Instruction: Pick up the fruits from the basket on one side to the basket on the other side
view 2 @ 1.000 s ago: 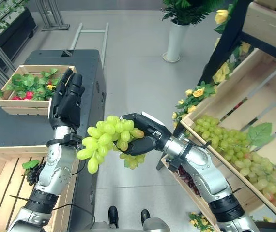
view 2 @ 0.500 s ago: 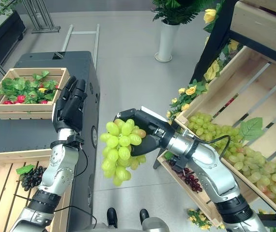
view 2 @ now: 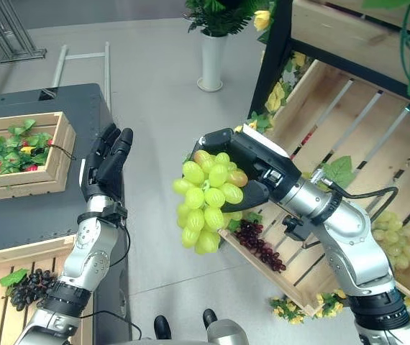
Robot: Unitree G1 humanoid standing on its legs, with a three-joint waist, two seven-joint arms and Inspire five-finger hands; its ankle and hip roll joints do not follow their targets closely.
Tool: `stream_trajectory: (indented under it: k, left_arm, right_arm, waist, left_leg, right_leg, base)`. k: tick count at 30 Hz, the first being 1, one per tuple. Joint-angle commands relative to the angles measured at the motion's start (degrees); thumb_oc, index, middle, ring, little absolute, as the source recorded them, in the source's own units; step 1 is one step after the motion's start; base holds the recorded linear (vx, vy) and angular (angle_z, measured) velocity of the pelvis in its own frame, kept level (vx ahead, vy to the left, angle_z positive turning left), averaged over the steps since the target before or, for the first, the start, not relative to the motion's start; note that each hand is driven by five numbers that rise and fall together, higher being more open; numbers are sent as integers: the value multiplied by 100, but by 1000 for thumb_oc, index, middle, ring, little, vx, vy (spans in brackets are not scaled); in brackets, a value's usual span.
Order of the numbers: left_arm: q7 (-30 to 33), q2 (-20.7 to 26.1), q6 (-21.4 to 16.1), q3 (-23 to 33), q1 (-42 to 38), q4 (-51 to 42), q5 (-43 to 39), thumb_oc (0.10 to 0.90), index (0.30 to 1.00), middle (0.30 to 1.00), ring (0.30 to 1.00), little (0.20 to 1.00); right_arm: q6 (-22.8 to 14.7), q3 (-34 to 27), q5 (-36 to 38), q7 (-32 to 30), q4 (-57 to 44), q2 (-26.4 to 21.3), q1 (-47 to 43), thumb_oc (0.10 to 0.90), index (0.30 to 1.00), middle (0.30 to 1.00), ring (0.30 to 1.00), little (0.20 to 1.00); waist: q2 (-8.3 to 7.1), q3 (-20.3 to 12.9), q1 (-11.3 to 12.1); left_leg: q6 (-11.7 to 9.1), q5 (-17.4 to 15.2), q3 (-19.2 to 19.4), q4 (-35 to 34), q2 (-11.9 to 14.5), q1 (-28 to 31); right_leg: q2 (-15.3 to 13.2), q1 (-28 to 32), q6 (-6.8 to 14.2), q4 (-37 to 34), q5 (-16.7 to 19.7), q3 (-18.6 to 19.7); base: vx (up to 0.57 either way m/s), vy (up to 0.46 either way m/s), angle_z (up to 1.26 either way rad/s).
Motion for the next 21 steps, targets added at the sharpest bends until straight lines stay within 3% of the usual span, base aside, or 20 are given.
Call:
stream_trajectory:
  k: [1,7,12,15,21]
  left_arm:
    - [-156,109,-407,7,-505,173,320,800,900,900,900,900]
    - [-168,113,-438,-8,-420,158,288,800,900,900,900,900]
    - [-140,105,-390,-76,-342,93,255,800,900,900,900,900]
    - [-84,88,-424,-195,-348,116,246,800,900,900,900,900]
    - [8,83,-399,-392,-336,82,264,800,900,900,900,900]
  right_arm:
    - [-1070,-801,841,-576,-276,-69,-661,400,300,300,300,300]
    - [-1163,-1235,489,-1089,-108,-48,-458,400,300,300,300,300]
    - [-1024,-1489,-153,-1611,192,28,-150,400,300,300,300,300]
    - [-790,-1453,-574,-2322,637,20,-126,400,300,300,300,300]
    - [-278,-1309,-702,-2966,1261,-43,-138,400,300,300,300,300]
  waist:
    - [-28,-765,34]
    - [-4,-768,-56]
    - [5,-760,-127]
    - [-17,-733,-130]
    - [-51,-726,-104]
  left_leg:
    - [-59,-1086,-219,40,-104,347]
    - [-45,-1109,-147,31,-92,363]
    - [-32,-1114,-112,20,-87,355]
    - [-13,-1113,-70,24,-85,356]
    - [-11,-1085,-107,14,-88,338]
  right_leg:
    - [186,-294,168,221,-48,-238]
    - [222,-331,176,269,-55,-133]
    - [238,-360,186,252,-30,-102]
    - [234,-379,198,257,-15,-122]
    - [239,-373,186,238,11,-155]
  base:
    - [26,19,-13]
    - [10,21,-10]
    - [-6,13,-10]
    - [-16,0,-13]
    - [0,0,0]
